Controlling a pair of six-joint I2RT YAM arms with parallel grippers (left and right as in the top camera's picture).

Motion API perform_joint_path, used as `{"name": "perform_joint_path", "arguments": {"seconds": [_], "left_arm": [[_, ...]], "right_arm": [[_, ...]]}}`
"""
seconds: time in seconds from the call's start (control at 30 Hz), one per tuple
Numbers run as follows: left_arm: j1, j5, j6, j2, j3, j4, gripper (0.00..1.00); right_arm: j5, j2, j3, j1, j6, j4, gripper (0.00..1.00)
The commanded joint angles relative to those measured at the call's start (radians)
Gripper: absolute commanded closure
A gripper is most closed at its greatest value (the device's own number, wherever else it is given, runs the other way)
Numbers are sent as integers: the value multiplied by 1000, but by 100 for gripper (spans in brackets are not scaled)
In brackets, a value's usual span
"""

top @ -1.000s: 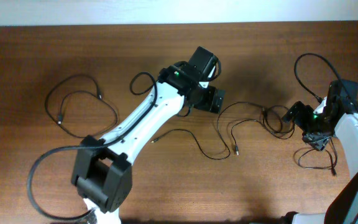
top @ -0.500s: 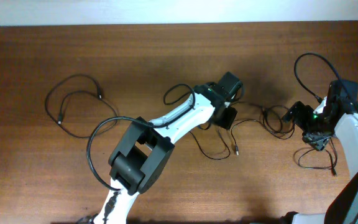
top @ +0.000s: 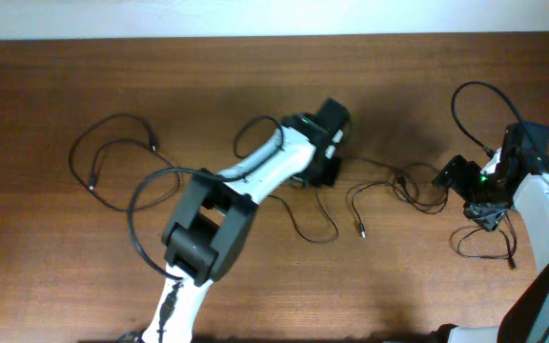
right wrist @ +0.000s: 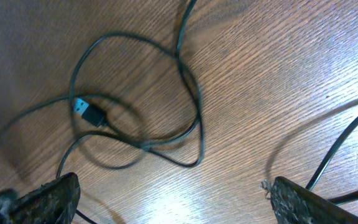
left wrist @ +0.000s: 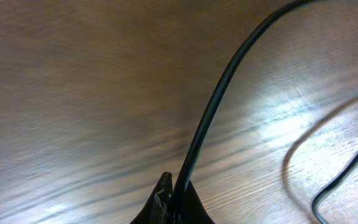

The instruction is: Untangle cables

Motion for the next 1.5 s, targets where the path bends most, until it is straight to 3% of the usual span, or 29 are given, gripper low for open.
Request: {"name": "perform_joint_path", "arguments": {"seconds": [0.0,0.2,0.33,0.43,0.53,1.07,1.1,1.2,1.3,1.47], "left_arm": [[137,4,-1,-216,106,-35,100],[328,-26,66,-496,108,-45,100],[410,-41,60,-589,108,6,100],[415,50,66,-673,108,122,100],[415,50,66,-727,108,146,100],[415,50,65,-730,108,118,100],[415,49,65,-730,108,110,100],[415,50,63,-730,108,87,100],[415,50,-50,-730,108,88,100],[415,51,-49,-730,108,74,100]], "right_arm": [[-2,-8,9,-5,-4,0,2],[-2,-8,9,-5,-4,0,1],[-2,-8,9,-5,-4,0,2],[-2,-8,9,-5,-4,0,1],[-2,-8,9,-5,-4,0,2],[-2,-8,9,-5,-3,0,2],[-6,-8,9,-5,48,54,2],[-166,-8,9,-5,76,13,1],[-185,-8,9,-5,76,-11,2],[-239,-8,9,-6,75,22,2]]}}
